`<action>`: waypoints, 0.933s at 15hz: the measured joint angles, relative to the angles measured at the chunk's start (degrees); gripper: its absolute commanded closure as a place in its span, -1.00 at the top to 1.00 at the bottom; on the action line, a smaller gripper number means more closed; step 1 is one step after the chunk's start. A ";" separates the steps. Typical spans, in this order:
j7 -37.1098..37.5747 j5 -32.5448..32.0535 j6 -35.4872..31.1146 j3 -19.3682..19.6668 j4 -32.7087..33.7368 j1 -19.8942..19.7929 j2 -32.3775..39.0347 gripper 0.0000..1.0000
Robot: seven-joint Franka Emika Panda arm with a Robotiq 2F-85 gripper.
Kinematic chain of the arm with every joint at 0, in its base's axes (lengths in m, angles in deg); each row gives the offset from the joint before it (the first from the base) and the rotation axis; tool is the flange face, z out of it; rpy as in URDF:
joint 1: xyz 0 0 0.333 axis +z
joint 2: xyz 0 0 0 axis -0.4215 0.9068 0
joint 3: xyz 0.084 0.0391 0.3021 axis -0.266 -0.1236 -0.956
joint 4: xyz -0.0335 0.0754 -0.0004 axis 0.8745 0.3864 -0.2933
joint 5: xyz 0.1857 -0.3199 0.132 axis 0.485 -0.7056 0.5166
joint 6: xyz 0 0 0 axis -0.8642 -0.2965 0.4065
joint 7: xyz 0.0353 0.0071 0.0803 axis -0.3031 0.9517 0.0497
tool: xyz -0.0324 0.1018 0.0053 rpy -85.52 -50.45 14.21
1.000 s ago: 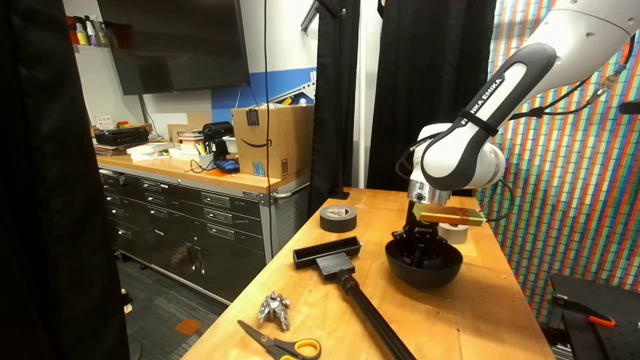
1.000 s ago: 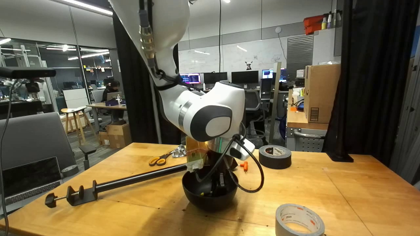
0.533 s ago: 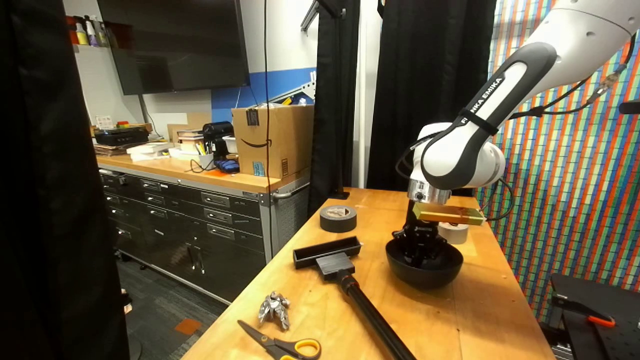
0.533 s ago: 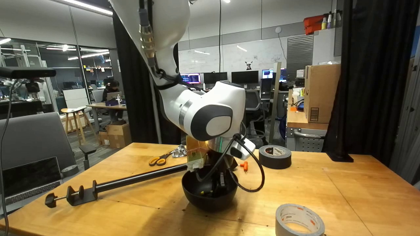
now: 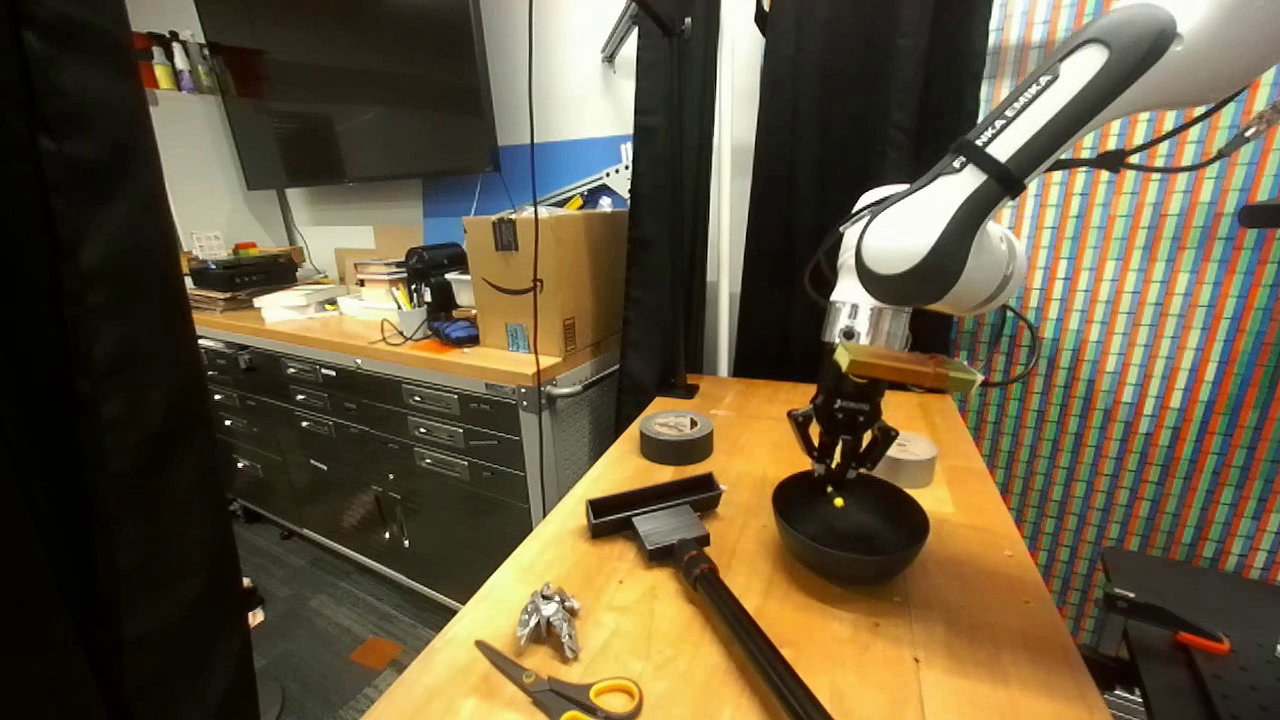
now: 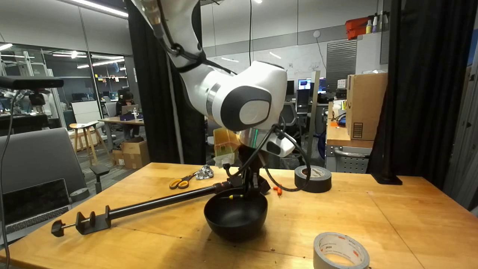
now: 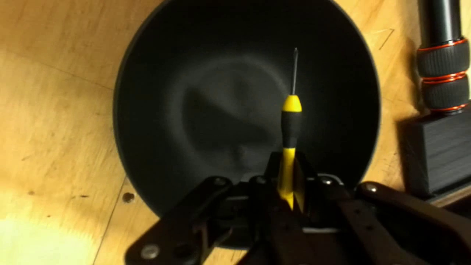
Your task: Remove the object in the bowl then put the scissors and tape inside.
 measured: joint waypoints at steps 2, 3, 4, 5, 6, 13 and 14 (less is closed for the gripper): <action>-0.04 0.00 2.61 0.19 -0.27 -0.83 -3.59 -0.83; -0.06 0.00 3.87 0.33 -0.40 -1.35 -5.47 -0.83; -0.06 0.00 4.88 0.59 -0.43 -1.90 -7.18 -0.83; -0.06 -0.03 5.73 0.96 -0.41 -2.53 -8.77 -0.83; -0.06 -0.07 6.22 1.40 -0.34 -3.23 -10.05 -0.83; 1.08 -0.11 6.56 5.20 3.99 -8.54 -8.71 -0.83; 1.67 -0.11 6.40 5.48 5.05 -8.92 -7.16 -0.83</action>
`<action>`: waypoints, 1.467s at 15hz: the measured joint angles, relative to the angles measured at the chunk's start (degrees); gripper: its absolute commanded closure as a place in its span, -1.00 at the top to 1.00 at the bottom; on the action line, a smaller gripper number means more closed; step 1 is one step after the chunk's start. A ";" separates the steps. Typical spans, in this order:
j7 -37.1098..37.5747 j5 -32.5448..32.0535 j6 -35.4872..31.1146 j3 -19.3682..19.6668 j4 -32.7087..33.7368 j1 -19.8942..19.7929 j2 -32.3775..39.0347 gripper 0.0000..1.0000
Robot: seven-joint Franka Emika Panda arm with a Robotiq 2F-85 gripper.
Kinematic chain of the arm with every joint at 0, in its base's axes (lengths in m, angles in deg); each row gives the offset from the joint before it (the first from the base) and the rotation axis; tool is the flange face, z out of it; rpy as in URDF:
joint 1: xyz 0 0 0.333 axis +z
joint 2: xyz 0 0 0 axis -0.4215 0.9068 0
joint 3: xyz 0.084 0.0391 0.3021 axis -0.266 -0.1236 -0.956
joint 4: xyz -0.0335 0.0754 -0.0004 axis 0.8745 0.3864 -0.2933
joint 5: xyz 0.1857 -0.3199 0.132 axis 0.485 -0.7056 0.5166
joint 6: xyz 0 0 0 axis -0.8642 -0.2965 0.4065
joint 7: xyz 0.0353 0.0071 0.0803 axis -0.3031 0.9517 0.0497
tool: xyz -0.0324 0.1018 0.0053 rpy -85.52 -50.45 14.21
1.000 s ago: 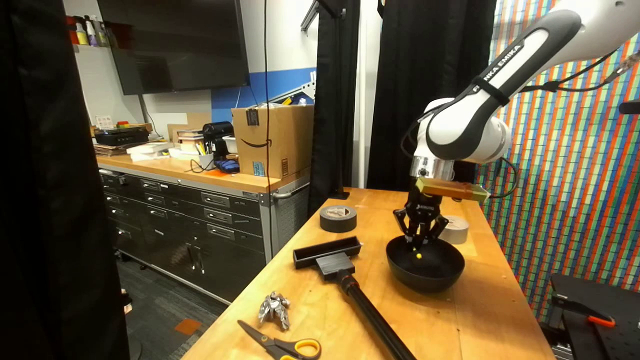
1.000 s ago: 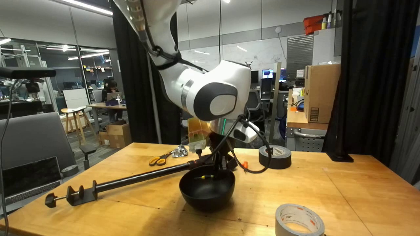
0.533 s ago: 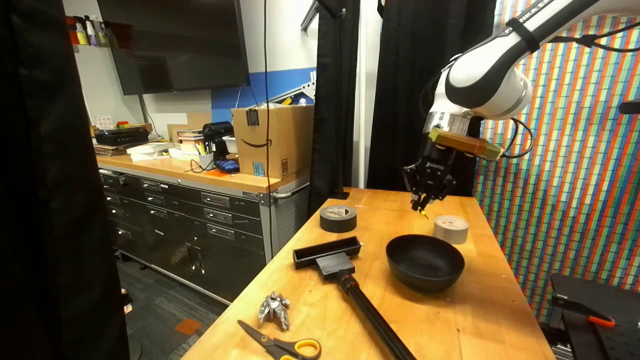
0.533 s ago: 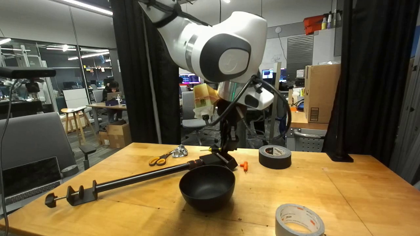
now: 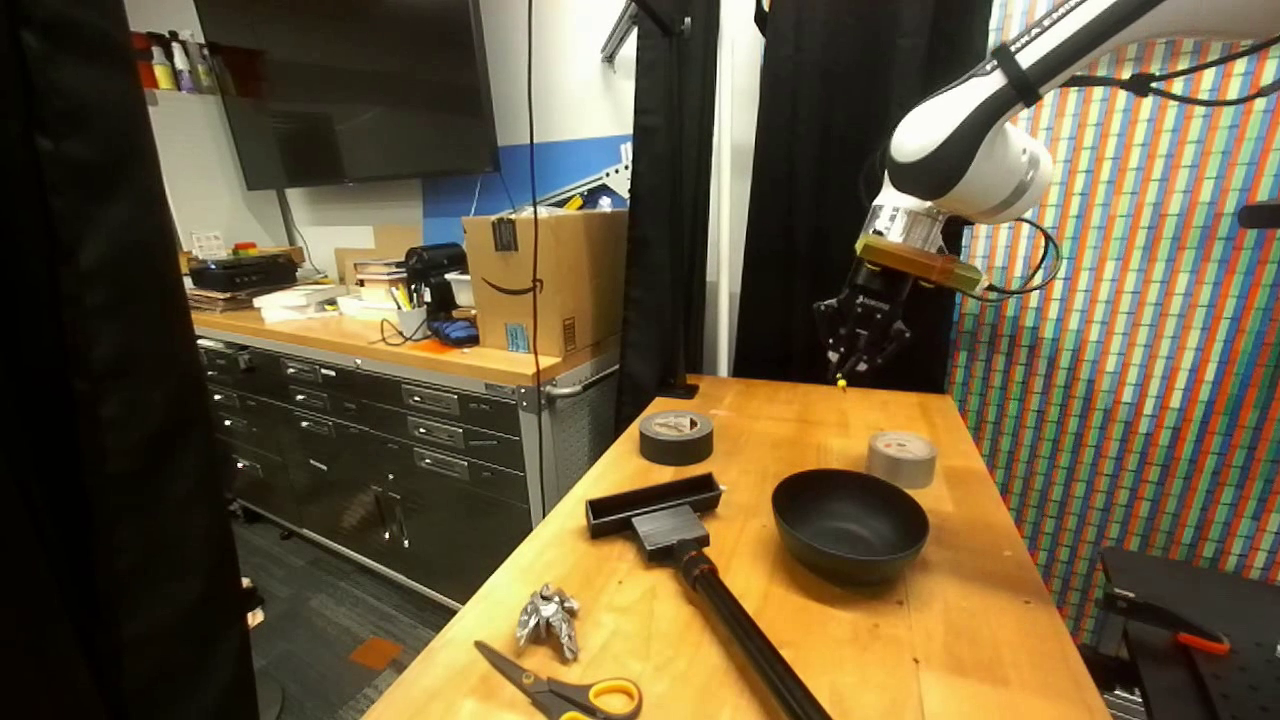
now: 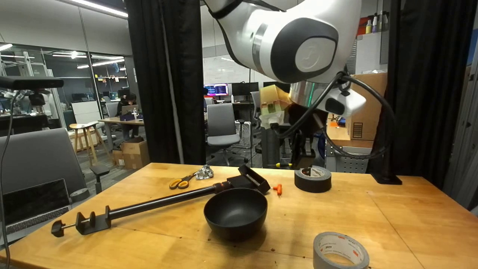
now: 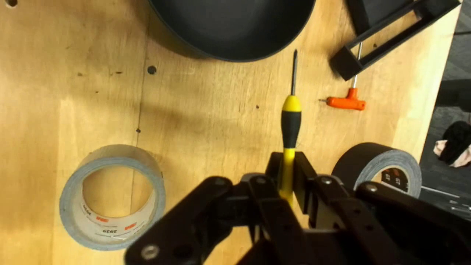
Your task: Remove the object in the bowl then put the scissors and tape inside.
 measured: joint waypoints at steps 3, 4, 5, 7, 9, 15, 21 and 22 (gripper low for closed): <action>2.28 -0.06 -0.74 0.47 3.49 -0.35 5.64 -0.83; 3.31 -0.47 -0.75 0.48 4.77 -0.34 7.66 -0.83; 4.62 -1.41 -0.75 0.48 6.21 -0.24 9.73 -0.83; 7.36 -3.64 -0.65 0.48 9.15 0.27 13.48 -0.83; 9.48 -5.07 -0.47 0.46 11.88 1.14 16.74 -0.83; 11.70 -5.54 -0.41 0.24 16.63 3.54 24.90 -0.82; 11.71 -5.54 -0.25 0.15 19.24 3.55 29.79 -0.79; 11.71 -5.54 -0.13 0.15 19.60 3.51 30.12 -0.79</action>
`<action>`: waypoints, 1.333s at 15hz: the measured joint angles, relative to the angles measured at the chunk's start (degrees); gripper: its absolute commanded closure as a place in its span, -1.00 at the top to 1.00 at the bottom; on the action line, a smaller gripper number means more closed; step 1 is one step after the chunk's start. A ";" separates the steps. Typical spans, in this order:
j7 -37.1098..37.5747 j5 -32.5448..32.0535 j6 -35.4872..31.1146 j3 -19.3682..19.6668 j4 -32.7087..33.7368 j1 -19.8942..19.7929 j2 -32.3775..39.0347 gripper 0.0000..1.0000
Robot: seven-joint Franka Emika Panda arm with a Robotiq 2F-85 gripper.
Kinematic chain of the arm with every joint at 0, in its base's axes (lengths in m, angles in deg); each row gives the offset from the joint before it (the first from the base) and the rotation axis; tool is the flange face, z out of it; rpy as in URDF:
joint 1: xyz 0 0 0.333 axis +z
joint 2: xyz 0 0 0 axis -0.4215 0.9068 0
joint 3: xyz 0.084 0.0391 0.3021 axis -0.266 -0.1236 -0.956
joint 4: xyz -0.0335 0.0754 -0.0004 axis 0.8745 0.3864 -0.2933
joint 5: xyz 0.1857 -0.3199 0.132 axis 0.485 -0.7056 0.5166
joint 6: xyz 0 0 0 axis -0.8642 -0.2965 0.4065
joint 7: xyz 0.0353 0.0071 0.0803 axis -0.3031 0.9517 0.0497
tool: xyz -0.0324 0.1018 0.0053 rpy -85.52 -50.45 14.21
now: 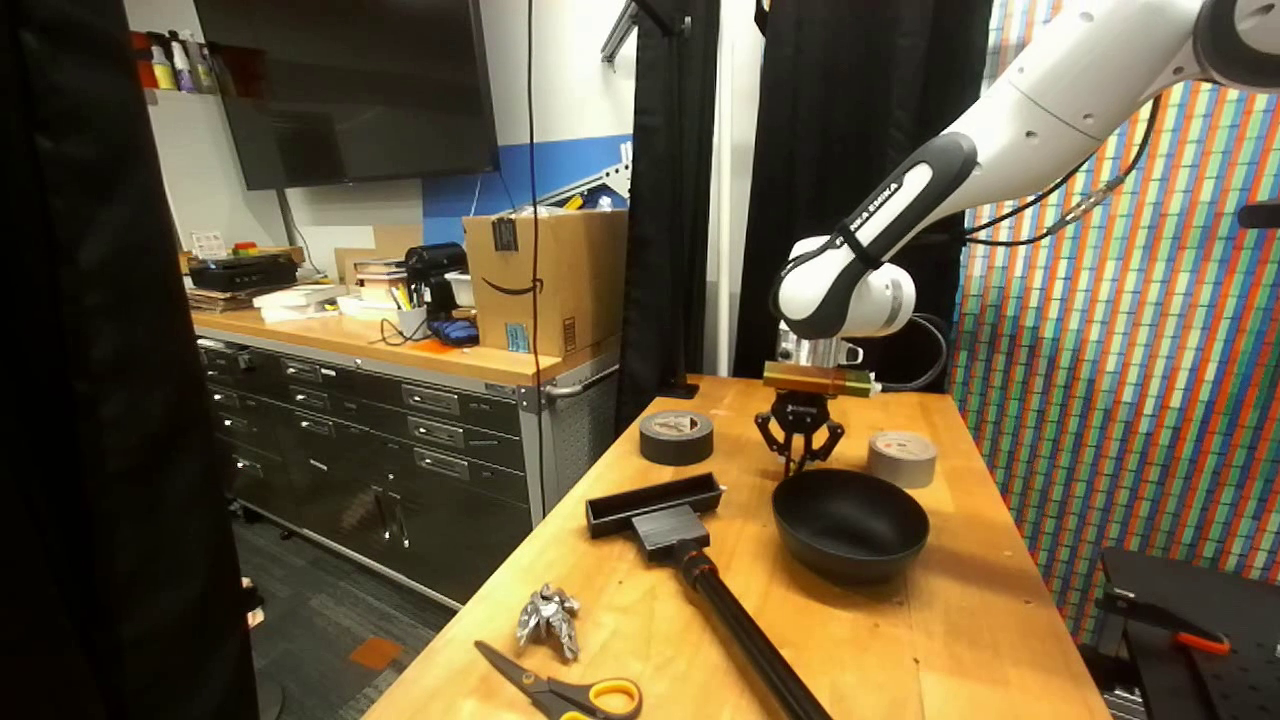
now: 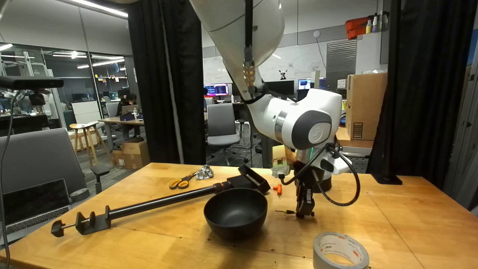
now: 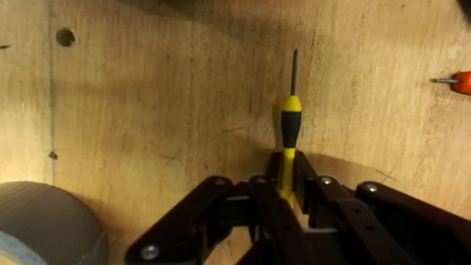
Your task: Remove the object in the bowl then put the scissors and tape inside.
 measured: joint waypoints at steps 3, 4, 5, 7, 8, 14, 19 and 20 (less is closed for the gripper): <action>0.00 0.00 0.49 0.05 0.90 -0.11 0.40 -0.25; 0.00 0.00 0.67 0.05 1.18 -0.16 0.41 -0.24; 0.00 0.01 0.90 0.05 1.44 -0.23 0.41 -0.10; -0.10 0.34 1.78 0.02 1.98 -0.43 0.39 0.18; -0.23 0.61 2.02 -0.02 2.06 -0.57 0.27 0.35; -3.32 1.92 4.59 0.11 0.90 -2.80 -5.22 1.00; -6.04 2.75 6.18 1.47 -3.58 -5.59 -12.90 1.00; -6.38 2.76 6.33 1.77 -4.63 -5.91 -13.90 1.00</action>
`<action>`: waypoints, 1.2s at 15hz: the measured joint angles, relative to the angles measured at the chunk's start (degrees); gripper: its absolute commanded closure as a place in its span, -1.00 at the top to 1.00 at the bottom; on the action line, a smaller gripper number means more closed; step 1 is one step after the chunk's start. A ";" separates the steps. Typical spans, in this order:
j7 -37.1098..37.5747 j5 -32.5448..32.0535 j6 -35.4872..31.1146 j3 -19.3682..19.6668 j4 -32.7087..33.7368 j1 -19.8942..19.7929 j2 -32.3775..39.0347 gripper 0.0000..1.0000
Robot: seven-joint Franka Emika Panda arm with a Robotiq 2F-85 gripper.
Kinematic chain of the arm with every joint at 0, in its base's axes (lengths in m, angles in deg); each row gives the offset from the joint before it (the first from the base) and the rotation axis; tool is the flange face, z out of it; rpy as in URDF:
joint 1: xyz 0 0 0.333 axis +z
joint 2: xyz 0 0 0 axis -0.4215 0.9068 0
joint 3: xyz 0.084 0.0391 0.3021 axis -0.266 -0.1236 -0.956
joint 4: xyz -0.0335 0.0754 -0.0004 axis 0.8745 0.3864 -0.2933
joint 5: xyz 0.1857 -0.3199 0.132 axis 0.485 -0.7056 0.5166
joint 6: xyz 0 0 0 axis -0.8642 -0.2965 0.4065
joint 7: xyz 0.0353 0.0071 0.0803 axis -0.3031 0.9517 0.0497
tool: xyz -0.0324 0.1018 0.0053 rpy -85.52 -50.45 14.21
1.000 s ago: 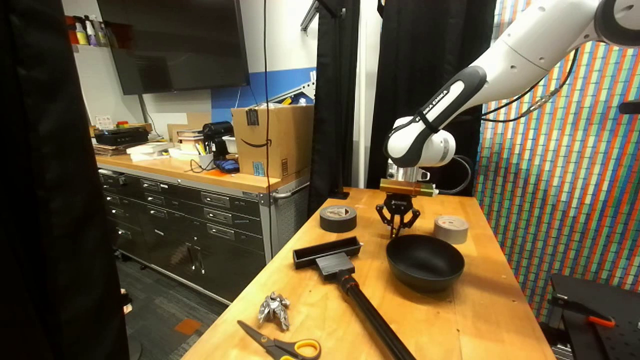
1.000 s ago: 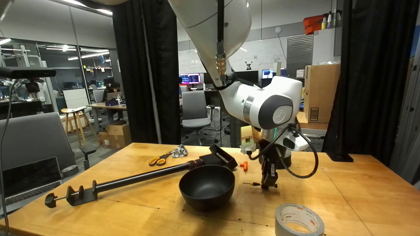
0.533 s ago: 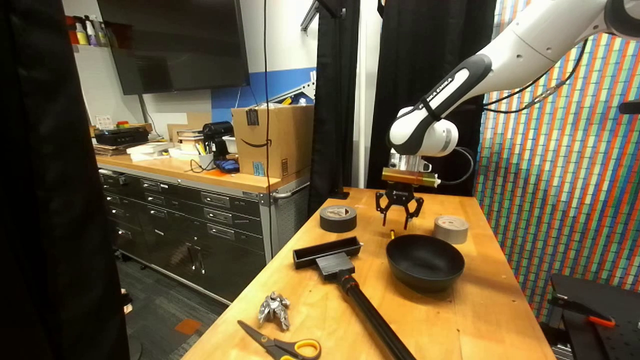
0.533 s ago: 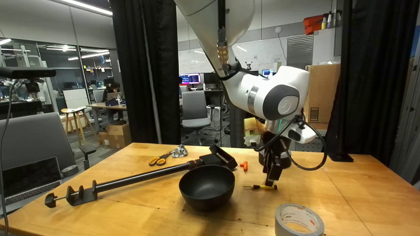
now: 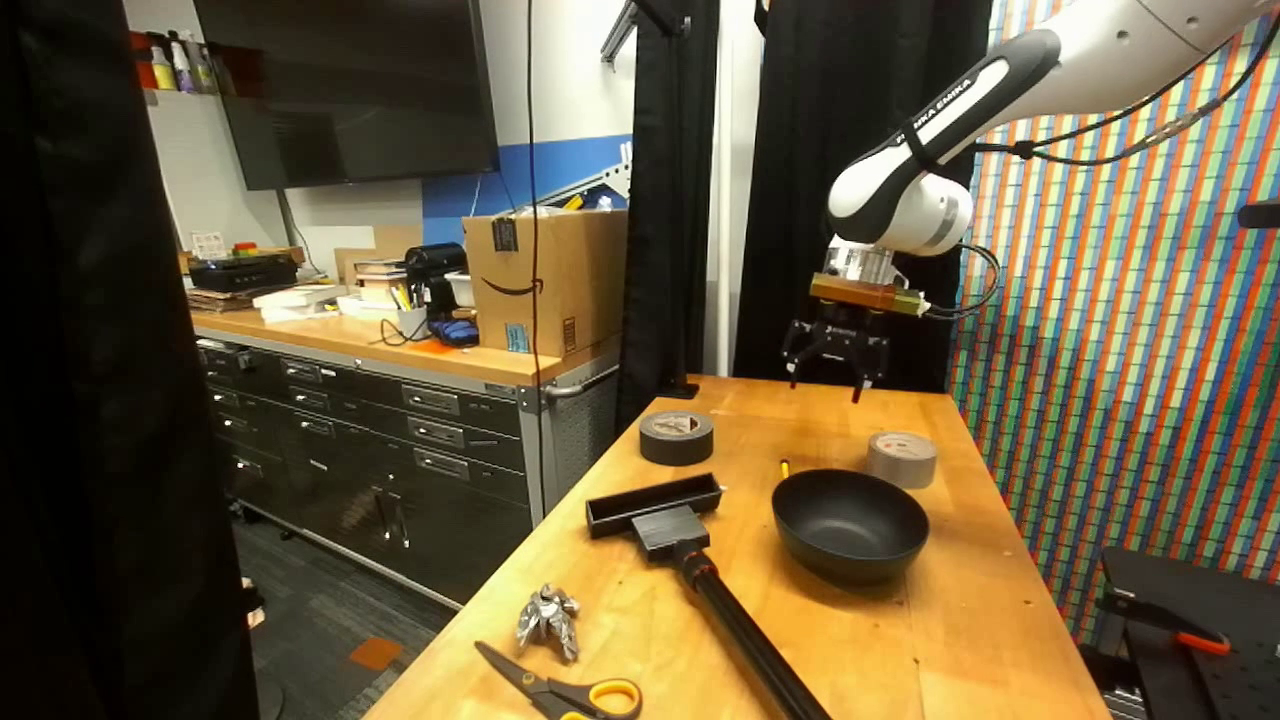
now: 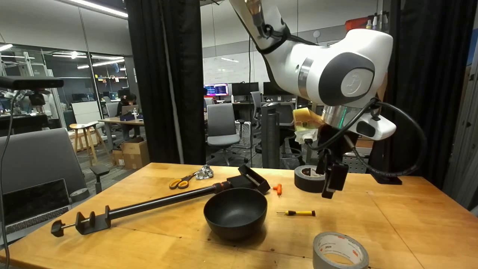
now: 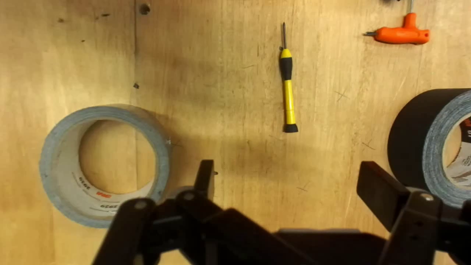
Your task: Remove the object in the bowl then put the scissors and tape inside.
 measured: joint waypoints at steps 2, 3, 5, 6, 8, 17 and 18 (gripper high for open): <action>-0.62 0.00 0.41 0.32 -2.03 -0.31 -1.35 1.00; -0.74 0.00 0.83 0.33 -2.94 -0.32 -1.74 1.00; -0.97 0.00 1.46 0.28 -4.50 -0.16 -2.03 1.00; -0.98 0.00 1.61 0.27 -5.23 -0.04 -2.03 1.00; -0.99 -0.03 1.68 0.26 -6.57 0.08 -1.99 1.00; -1.54 -0.03 1.56 1.73 -9.13 -0.62 0.01 1.00; -1.78 -0.03 1.54 1.95 -9.12 -0.75 0.46 1.00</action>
